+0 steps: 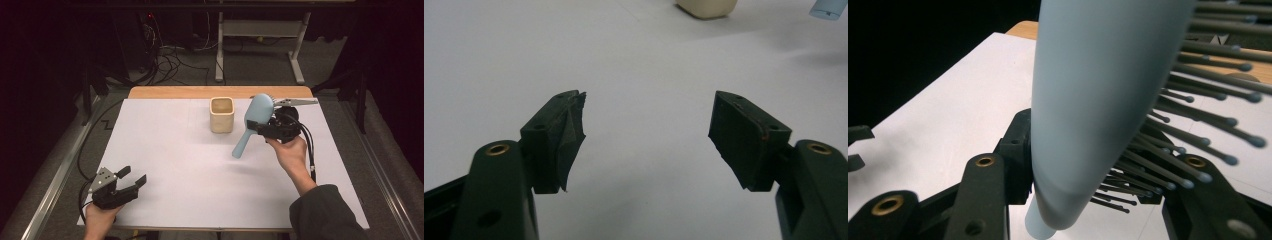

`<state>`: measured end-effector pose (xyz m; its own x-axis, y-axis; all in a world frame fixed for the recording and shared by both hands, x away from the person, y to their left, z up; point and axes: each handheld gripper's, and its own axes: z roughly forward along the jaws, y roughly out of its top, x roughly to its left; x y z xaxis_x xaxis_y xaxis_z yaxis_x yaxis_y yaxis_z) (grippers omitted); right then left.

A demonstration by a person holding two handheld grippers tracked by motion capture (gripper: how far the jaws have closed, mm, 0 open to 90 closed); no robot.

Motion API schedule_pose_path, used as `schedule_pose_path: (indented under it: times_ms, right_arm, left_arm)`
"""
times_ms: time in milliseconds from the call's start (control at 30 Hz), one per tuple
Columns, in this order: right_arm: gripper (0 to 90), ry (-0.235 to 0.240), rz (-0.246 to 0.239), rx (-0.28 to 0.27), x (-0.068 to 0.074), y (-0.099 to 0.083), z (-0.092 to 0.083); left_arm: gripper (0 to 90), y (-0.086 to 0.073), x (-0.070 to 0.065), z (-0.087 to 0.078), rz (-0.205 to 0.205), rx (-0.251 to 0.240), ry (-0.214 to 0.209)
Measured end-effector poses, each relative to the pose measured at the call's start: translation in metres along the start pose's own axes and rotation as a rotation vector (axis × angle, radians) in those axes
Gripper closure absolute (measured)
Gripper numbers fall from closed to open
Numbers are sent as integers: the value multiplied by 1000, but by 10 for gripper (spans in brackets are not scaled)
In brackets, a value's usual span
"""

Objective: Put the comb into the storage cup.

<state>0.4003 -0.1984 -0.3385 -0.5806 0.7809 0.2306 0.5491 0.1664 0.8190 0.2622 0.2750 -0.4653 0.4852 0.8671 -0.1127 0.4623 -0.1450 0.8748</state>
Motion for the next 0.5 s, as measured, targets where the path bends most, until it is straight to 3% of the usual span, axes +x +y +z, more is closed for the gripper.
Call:
schedule_pose_path:
  times_ms: [267, 500]
  right_arm:
    - [540, -8, 25, -11, -5, 3, 3]
    - [540, -10, 11, -8, -6, 10, 6]
  left_arm:
    - [304, 0, 0, 1, -3, 4, 4]
    - [305, 0, 1, 1, -14, 2, -2]
